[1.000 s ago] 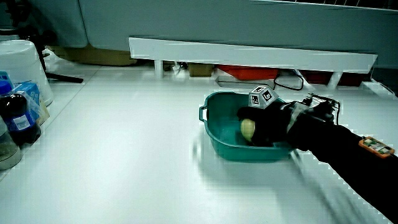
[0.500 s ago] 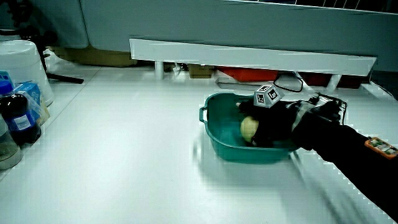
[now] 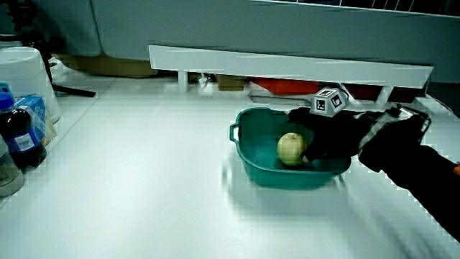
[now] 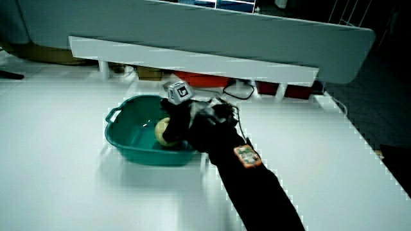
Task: Place pear into plate
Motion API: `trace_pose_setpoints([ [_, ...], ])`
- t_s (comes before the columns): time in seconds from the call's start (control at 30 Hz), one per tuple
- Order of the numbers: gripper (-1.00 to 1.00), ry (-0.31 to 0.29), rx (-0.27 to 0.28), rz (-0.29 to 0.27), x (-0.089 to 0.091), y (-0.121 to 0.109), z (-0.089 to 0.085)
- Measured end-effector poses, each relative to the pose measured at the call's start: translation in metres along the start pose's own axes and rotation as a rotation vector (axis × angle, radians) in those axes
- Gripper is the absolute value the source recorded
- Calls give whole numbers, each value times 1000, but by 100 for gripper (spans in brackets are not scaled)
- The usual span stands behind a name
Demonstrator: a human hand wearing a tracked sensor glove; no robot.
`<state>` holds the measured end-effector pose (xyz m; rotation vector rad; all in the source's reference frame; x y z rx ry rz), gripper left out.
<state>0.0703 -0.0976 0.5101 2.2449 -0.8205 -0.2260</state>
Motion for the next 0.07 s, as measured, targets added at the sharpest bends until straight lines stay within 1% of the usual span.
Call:
trace_pose_setpoints([
  [0.03,-100,-11,27,-28,4,-5,0],
  [0.07,-100,4,23,-2,6,-14,3],
])
